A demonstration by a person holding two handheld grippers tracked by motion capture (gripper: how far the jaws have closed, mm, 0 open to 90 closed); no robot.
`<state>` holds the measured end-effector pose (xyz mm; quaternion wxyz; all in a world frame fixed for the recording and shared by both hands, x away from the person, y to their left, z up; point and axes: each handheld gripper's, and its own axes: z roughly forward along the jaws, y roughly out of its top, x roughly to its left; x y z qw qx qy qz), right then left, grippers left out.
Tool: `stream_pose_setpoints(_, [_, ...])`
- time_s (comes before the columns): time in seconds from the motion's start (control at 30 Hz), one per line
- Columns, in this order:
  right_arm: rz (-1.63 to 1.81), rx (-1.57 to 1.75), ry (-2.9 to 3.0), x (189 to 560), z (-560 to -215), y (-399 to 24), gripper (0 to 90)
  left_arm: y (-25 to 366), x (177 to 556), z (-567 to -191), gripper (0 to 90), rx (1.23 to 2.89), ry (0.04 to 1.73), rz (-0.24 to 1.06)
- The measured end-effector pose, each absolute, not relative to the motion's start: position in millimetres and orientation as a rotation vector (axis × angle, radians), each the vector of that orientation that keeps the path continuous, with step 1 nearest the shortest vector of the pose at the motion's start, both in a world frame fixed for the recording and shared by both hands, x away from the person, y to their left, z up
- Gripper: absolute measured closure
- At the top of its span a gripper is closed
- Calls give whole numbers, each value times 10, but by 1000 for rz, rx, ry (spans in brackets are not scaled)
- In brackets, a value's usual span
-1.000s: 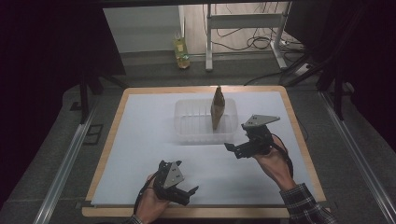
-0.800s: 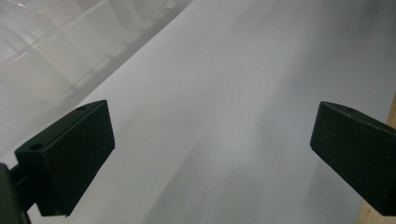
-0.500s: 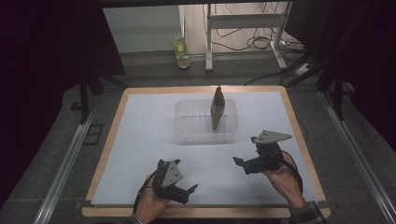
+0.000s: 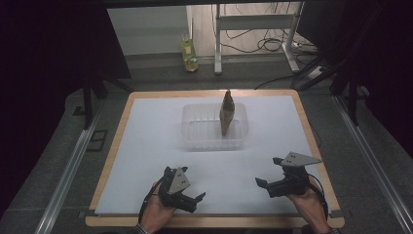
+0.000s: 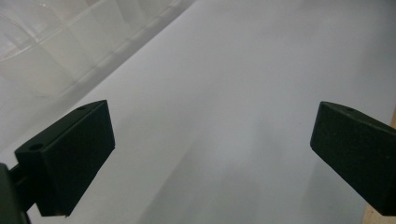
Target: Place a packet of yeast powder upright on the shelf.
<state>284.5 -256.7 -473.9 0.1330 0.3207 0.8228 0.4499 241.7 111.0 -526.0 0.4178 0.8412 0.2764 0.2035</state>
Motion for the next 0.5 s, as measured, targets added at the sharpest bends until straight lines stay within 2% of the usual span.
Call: stream_pose_setpoints(0.5, [1197, 955, 2414, 2752, -4974, -2712, 0, 1139, 2455, -5277, 0, 2136, 711, 512])
